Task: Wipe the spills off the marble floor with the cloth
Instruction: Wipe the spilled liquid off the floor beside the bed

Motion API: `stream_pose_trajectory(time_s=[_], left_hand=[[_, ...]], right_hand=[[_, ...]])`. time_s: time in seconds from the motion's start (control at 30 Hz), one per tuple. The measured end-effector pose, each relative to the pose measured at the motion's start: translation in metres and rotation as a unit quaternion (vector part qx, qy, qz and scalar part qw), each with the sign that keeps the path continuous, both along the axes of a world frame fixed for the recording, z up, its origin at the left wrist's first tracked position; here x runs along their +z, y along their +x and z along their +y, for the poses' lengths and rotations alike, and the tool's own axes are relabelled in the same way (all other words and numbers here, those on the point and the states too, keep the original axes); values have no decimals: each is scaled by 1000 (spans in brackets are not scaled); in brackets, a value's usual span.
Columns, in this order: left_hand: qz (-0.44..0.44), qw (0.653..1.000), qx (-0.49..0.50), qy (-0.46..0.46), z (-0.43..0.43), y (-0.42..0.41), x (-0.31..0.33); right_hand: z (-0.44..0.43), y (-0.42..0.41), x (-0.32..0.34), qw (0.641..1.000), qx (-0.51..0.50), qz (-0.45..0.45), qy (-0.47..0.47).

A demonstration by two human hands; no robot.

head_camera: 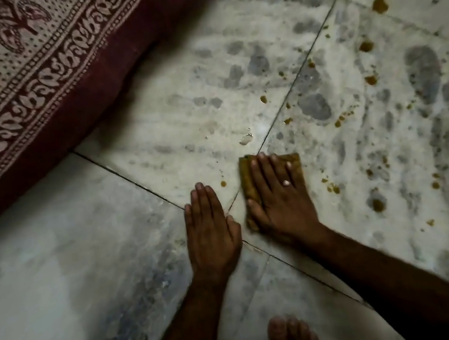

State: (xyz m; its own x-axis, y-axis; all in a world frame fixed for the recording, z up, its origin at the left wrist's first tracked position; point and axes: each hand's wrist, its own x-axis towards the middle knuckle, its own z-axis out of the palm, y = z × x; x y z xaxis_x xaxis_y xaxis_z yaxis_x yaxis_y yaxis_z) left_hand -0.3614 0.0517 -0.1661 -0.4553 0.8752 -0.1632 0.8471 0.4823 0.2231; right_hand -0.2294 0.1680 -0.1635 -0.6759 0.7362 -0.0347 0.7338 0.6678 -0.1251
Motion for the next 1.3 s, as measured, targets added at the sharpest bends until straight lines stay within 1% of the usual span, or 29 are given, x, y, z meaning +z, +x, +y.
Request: stream_pose_trajectory(time_s=[0.03, 0.1, 0.17, 0.2, 0.23, 0.27, 0.33, 0.37, 0.43, 0.5, 0.53, 0.6, 0.67, 0.7, 0.77, 0.8, 0.87, 0.93, 1.0, 1.1, 1.17, 1.2, 1.3], left_hand=[[1, 1000, 4, 3, 5, -7, 0], [-13, 1000, 5, 28, 9, -22, -2], [-36, 998, -16, 51, 7, -30, -2], [-46, 997, -24, 55, 5, -31, -1], [-54, 997, -25, 55, 6, -31, -1], [-58, 997, -22, 54, 4, -30, -1], [-60, 997, -12, 55, 5, -27, -1], [-61, 997, -11, 54, 5, -27, -1], [-69, 996, -5, 60, 5, -28, 0], [-74, 994, 14, 78, 7, -31, 0], [-73, 994, 18, 83, 8, -32, -1], [-57, 995, 13, 84, 12, -38, -2], [-32, 997, 6, 64, 21, -43, -5], [-20, 998, 11, 51, 24, -44, -6], [-3, 999, 26, 36, 30, -45, -7], [3, 999, 29, 33, 32, -44, -9], [1, 999, 30, 34, 32, -43, -9], [-12, 998, 30, 46, 37, -46, -6], [-19, 998, 26, 57, 47, -50, -4], [-54, 995, 21, 80, 45, -53, -3], [-56, 996, 19, 73, 41, -53, -3], [-50, 997, 13, 64, 40, -52, -2], [-25, 998, -4, 52, 43, -47, -1]], right_hand=[[-1, -14, -1, 1000, 14, 6, 4], [-13, -21, -2, 996, 81, 18, 9], [-26, 5, 0, 983, 179, 25, 20], [-31, 24, 1, 976, 214, 18, 20], [-28, 42, 3, 974, 228, 5, 16], [-23, 55, 5, 977, 211, -3, 14], [-1, 50, 5, 991, 134, -9, 15], [11, 35, 3, 995, 98, -17, 20], [24, -9, 1, 997, 67, -24, 12], [20, -40, -3, 996, 83, -1, 14], [11, -41, -5, 994, 106, 12, 15], [-8, -17, 0, 983, 178, 28, 26], [-9, 19, 6, 972, 231, 1, 31], [-1, 33, 8, 976, 216, -10, 33], [30, 35, 9, 991, 126, -34, 29], [46, 24, 7, 995, 81, -43, 25], [70, -12, 5, 998, 37, -43, 13], [80, -56, 2, 999, 46, -27, -6], [75, -82, -2, 996, 92, -15, 8], [49, -59, 0, 979, 202, 10, 32], [43, -23, 3, 965, 261, -2, 35], [50, -11, 6, 966, 258, -17, 30], [91, -20, 8, 989, 135, -53, 12]])
